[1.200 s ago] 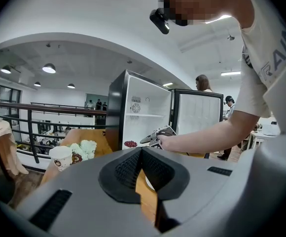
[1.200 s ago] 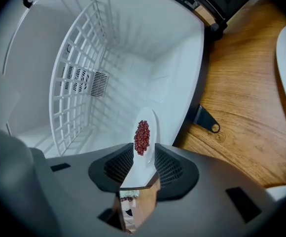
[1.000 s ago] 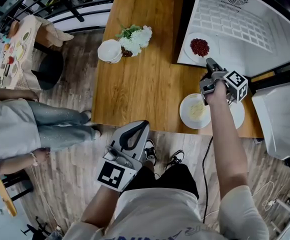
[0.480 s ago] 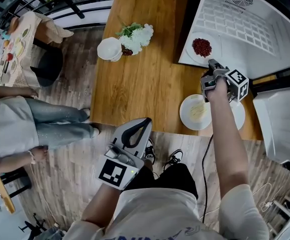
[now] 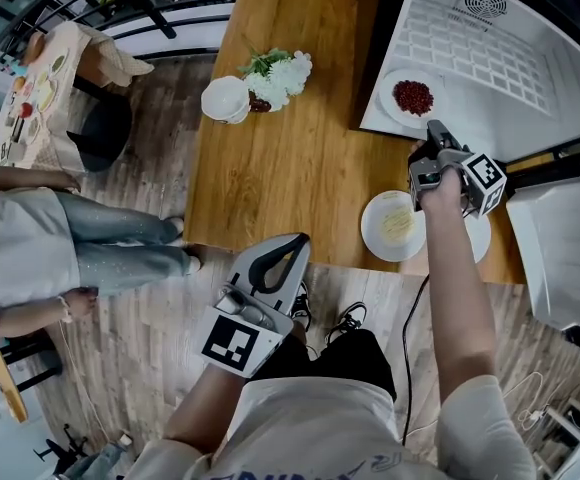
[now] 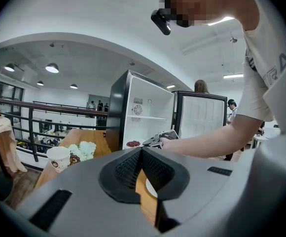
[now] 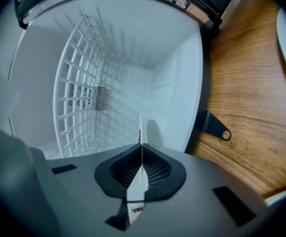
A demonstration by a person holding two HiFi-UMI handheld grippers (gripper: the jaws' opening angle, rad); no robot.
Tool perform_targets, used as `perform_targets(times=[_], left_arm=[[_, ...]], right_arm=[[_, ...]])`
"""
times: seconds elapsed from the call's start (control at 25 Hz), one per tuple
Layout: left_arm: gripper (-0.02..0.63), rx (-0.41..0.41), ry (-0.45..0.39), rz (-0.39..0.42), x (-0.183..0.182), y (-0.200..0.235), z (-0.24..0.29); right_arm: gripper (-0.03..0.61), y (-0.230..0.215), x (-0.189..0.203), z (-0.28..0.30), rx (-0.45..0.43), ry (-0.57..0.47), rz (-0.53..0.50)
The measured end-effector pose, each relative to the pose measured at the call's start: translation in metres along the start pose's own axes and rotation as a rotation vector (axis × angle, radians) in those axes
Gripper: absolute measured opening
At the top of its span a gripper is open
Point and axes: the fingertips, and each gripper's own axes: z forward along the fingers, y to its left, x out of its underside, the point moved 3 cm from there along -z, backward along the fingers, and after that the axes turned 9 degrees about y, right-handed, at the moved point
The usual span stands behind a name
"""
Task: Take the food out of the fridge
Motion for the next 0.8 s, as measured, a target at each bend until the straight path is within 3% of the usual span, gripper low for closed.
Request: perform_targets(times=[0.36, 0.8], left_arm=[[0.006, -0.012, -0.032, 0.015, -0.005, -0.008, -0.007], [0.006, -0.135, -0.088, 0.021, -0.006, 0.011, -0.049]], right_arm=[[0.026, 0.018, 0.015, -0.054, -0.050, 0.016, -0.024], [0.026, 0.026, 0.092, -0.109, -0.092, 0.173, -0.050]])
